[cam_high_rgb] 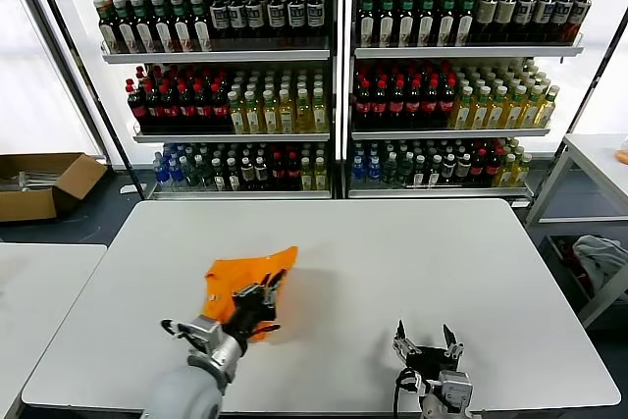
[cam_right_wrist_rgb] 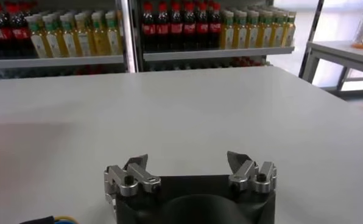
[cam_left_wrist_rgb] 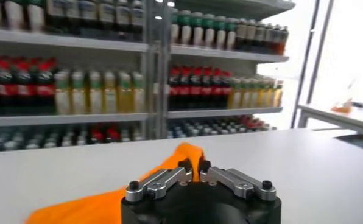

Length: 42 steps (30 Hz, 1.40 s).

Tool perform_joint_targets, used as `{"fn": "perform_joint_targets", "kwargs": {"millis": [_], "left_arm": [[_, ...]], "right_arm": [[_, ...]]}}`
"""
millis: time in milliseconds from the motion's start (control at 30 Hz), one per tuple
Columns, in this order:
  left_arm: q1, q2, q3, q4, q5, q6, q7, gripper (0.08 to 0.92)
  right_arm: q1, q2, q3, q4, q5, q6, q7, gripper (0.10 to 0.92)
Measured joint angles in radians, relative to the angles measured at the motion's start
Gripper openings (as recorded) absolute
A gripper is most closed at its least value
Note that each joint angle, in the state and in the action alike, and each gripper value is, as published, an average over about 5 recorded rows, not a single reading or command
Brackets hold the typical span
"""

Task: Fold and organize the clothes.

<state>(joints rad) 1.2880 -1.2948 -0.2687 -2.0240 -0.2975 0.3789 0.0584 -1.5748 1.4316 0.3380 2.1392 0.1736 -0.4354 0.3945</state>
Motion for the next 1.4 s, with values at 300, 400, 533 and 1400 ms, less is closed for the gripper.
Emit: {"fn": "perform_joint_targets", "kwargs": {"millis": [300, 400, 533, 1400], "left_arm": [[-0.028, -0.031, 0.078, -0.029, -0.069, -0.011, -0.02, 0.266], [-0.04, -0.038, 0.089, -0.051, -0.122, -0.019, -0.03, 0.352], [-0.051, -0.041, 0.094, -0.082, -0.191, -0.029, -0.045, 0.465], [0.083, 0.088, -0.132, -0.098, 0.063, 0.01, -0.091, 0.823]], "right_arm": [[0.012, 0.018, -0.015, -0.013, -0.008, -0.015, 0.001, 0.823], [0.018, 0.023, -0.019, -0.016, -0.003, -0.023, 0.001, 0.823], [0.025, 0.022, -0.021, -0.013, 0.019, -0.037, -0.002, 0.823], [0.194, -0.007, -0.125, 0.033, 0.543, -0.13, 0.112, 0.803]]}}
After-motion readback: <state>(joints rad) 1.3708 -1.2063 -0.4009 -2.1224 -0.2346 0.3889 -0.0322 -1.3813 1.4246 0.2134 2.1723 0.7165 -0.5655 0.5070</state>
